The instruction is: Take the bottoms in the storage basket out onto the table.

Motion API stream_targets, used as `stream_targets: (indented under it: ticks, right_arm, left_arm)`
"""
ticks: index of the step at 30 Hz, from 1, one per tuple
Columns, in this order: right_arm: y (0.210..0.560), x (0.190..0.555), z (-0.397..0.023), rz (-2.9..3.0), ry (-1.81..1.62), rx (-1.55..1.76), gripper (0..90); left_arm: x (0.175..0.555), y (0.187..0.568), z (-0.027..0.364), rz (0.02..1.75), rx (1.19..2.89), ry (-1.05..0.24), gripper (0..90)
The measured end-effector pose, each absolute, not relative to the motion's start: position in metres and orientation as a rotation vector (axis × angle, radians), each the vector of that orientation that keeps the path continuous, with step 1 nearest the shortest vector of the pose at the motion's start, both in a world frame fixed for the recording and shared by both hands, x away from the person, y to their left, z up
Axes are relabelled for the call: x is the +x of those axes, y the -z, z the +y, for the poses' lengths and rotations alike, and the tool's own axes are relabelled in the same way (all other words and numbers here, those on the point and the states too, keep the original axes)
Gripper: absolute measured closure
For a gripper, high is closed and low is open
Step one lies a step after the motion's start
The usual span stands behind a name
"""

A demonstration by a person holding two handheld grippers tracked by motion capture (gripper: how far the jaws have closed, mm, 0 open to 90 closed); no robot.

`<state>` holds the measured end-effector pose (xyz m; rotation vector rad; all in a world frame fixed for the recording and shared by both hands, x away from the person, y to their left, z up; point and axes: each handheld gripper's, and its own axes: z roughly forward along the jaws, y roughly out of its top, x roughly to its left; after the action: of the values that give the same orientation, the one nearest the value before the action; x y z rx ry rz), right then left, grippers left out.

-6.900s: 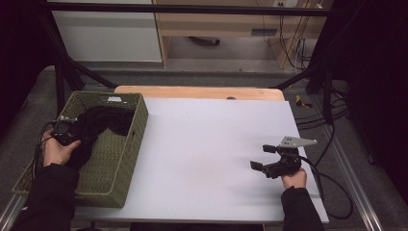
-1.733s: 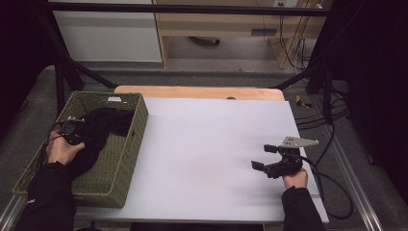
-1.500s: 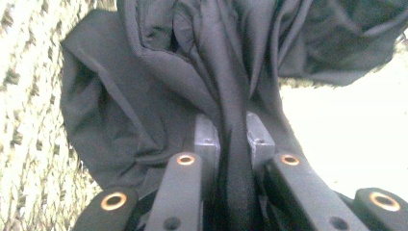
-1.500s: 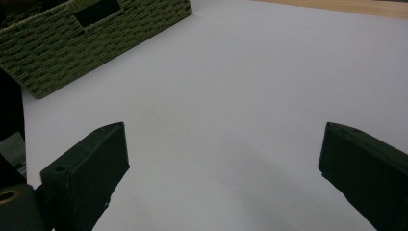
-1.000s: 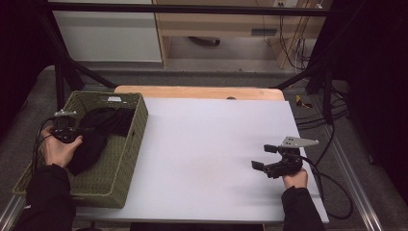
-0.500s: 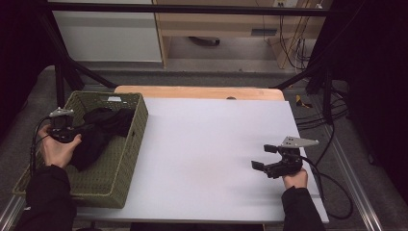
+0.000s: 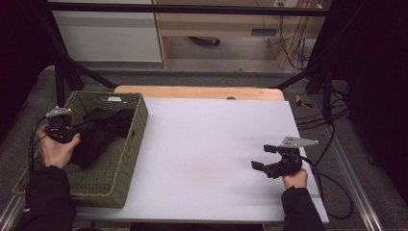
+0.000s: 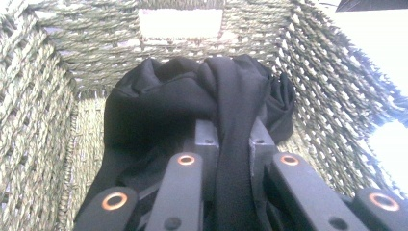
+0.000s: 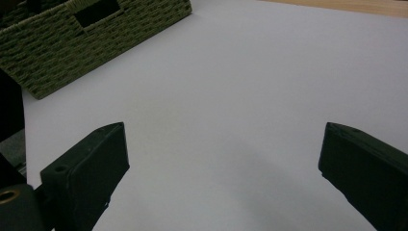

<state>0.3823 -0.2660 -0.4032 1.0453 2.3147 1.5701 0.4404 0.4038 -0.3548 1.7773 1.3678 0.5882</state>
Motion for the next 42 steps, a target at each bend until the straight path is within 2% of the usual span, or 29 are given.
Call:
stream_targets:
  ticks: [21,42]
  right_arm:
    - [0.403,0.382,-0.266,2.313,-1.566,1.051,4.0]
    - [0.403,0.382,-0.266,2.313,-1.568,1.053,4.0]
  left_arm:
    - [0.433,0.341,0.405,1.311,1.699,-0.567,80.1]
    - [0.407,0.303,0.397,1.204,1.725,-0.595,80.2]
